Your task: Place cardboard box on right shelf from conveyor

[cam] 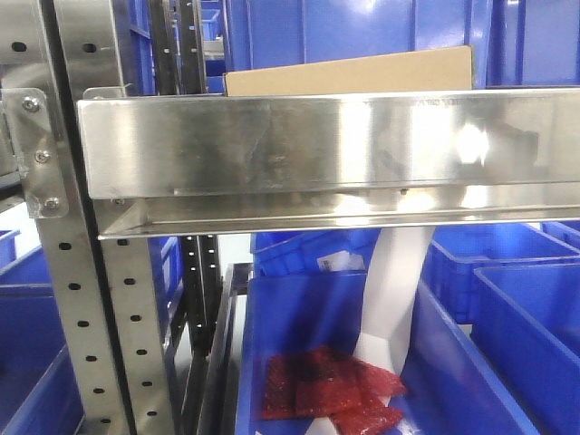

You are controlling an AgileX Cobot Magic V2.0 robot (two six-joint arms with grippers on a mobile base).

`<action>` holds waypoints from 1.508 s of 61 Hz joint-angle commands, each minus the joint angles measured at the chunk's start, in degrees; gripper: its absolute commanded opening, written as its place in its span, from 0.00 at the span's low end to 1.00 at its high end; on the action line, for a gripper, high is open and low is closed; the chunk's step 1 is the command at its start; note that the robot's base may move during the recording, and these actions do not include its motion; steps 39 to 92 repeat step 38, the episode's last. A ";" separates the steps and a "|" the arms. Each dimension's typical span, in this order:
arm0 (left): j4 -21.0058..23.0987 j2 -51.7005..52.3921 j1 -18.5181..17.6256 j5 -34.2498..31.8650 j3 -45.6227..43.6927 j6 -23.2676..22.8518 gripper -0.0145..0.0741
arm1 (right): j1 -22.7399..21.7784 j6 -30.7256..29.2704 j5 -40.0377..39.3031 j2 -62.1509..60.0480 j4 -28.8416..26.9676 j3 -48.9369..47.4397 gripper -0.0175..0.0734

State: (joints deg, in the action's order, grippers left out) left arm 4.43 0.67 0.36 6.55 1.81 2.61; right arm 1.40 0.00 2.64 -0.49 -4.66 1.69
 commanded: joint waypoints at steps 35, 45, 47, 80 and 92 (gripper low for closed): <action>0.34 0.87 0.13 -4.87 0.55 0.02 0.03 | -0.32 0.00 -5.51 -1.15 0.30 -0.27 0.26; 0.34 0.87 0.13 -4.87 0.55 0.02 0.03 | -0.32 0.00 -5.51 -1.15 0.30 -0.27 0.26; 0.34 0.87 0.13 -4.87 0.55 0.02 0.03 | -0.32 0.00 -5.51 -1.15 0.30 -0.27 0.26; 0.34 0.87 0.13 -4.87 0.55 0.02 0.03 | -0.32 0.00 -5.51 -1.15 0.30 -0.27 0.26; 0.34 0.87 0.13 -4.87 0.55 0.02 0.03 | -0.32 0.00 -5.51 -1.15 0.30 -0.27 0.26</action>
